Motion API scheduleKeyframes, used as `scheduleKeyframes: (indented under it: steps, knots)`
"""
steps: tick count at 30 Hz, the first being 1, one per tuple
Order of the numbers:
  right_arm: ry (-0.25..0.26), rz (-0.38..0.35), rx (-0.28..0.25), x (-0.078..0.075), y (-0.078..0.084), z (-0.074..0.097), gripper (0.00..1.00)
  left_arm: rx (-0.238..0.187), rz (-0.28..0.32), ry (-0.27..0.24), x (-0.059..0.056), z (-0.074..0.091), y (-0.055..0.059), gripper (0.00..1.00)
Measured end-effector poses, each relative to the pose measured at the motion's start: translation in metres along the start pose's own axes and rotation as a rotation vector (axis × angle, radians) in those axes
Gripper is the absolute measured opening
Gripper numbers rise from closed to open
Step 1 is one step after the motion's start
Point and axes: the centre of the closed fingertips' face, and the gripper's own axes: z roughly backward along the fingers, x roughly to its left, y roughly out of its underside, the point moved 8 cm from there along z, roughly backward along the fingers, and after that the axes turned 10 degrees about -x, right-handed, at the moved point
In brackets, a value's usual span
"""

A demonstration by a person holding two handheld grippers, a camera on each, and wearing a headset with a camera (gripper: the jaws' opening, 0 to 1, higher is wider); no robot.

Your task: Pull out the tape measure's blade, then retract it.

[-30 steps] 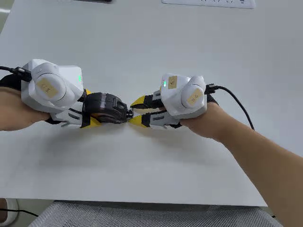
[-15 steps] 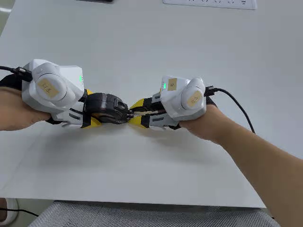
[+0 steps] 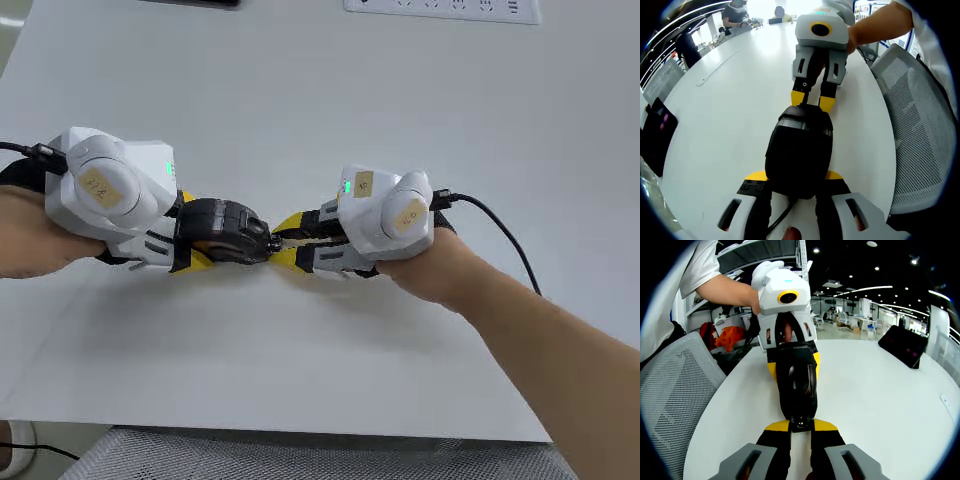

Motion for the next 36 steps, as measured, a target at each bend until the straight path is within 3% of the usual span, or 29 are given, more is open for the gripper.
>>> scheduleKeyframes:
  steps: [36]
  knots:
    - [-0.007,0.023,0.017,0.003,0.004,0.013,0.09,0.011,-0.012,0.011,0.0,0.001,0.0,0.28]
